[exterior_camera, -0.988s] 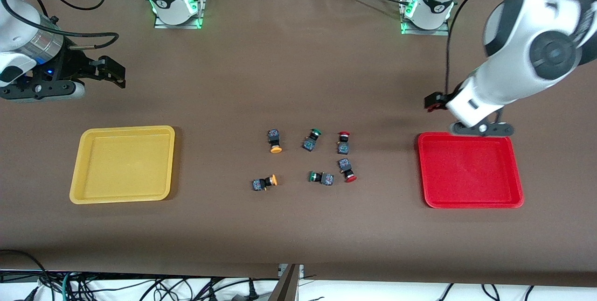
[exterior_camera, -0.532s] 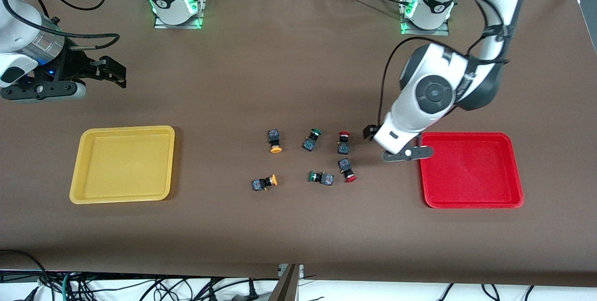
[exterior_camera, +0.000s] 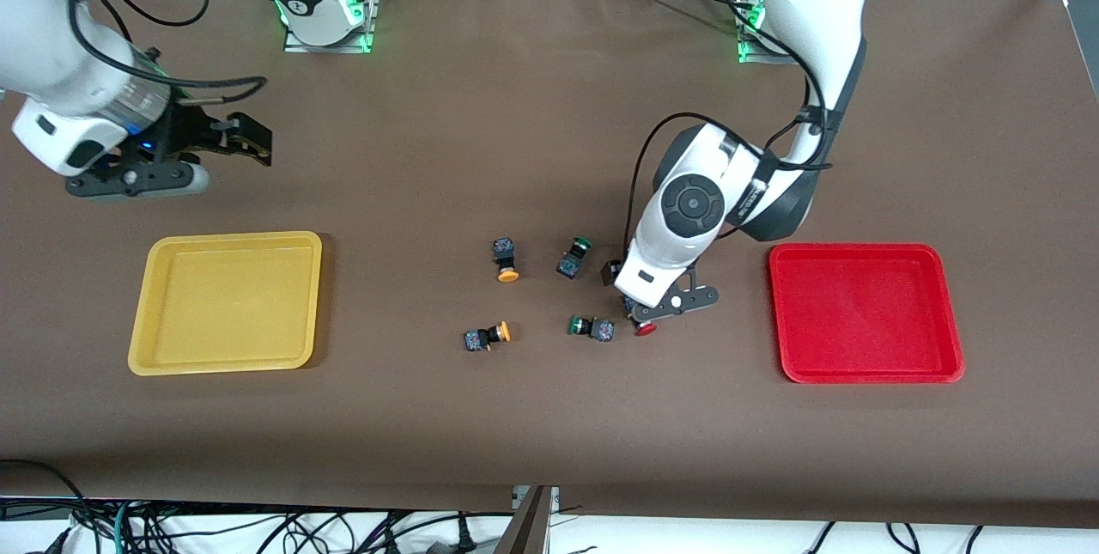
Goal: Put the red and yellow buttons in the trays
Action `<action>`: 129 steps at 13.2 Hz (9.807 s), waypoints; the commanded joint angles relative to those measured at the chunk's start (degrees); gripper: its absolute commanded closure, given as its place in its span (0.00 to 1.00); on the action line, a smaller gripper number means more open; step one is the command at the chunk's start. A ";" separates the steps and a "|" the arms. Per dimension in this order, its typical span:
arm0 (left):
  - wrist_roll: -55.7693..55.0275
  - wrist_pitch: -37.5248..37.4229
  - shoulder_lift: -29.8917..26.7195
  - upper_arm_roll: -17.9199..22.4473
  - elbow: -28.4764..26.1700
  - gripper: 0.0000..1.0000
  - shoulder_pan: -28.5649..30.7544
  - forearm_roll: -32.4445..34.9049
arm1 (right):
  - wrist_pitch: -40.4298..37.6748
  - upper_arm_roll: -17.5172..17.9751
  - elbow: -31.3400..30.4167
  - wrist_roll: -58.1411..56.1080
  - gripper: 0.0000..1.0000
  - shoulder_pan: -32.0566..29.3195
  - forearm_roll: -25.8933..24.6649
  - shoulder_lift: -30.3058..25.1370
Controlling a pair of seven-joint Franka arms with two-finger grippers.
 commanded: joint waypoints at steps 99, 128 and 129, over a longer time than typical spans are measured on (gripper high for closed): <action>65.52 1.02 -2.63 -12.69 -12.50 0.76 48.30 17.70 | 29.96 -17.88 20.38 -56.68 1.00 17.69 18.98 42.37; 44.44 -40.99 -35.04 -0.39 -4.48 0.00 27.49 2.50 | -1.11 -16.57 -4.91 -6.51 0.00 10.47 -0.72 -7.29; 44.35 -38.54 -36.71 1.53 -7.64 0.00 26.08 2.15 | -1.20 -15.87 -5.53 -6.86 0.00 9.50 -0.89 -8.43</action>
